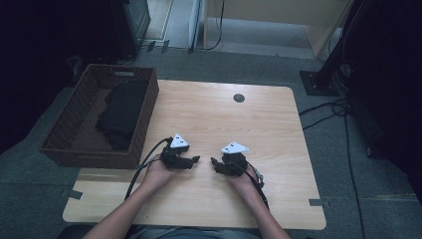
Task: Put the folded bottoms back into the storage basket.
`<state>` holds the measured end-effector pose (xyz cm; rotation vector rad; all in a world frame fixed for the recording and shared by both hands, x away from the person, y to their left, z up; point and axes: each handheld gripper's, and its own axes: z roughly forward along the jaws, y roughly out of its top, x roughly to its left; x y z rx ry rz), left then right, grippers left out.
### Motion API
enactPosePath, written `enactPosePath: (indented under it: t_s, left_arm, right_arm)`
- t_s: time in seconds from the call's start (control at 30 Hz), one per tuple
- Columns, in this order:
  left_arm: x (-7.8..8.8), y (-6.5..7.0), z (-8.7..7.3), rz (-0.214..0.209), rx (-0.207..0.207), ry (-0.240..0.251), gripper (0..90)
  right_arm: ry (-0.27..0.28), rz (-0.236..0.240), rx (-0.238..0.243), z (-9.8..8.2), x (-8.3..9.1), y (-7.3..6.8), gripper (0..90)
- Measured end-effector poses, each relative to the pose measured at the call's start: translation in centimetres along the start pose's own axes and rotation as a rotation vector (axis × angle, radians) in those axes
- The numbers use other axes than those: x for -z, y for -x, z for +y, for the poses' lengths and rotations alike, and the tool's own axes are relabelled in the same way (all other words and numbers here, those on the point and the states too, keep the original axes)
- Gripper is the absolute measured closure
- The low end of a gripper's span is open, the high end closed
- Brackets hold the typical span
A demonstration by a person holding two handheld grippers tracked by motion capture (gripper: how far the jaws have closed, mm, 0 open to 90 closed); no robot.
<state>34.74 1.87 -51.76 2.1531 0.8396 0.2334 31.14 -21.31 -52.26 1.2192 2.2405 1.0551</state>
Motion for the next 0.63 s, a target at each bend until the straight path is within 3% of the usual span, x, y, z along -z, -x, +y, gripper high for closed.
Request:
enactPosePath:
  t_s: [0.27,0.63]
  left_arm:
    - [0.0,-0.3,0.0,-0.021,0.022,0.006,33.9]
    - [-0.3,0.9,0.1,0.038,-0.071,-0.027,27.8]
  right_arm:
    - [0.000,-0.002,-0.009,0.1,-0.1,-0.1,40.2]
    - [0.000,-0.002,-0.009,0.1,-0.1,-0.1,40.2]
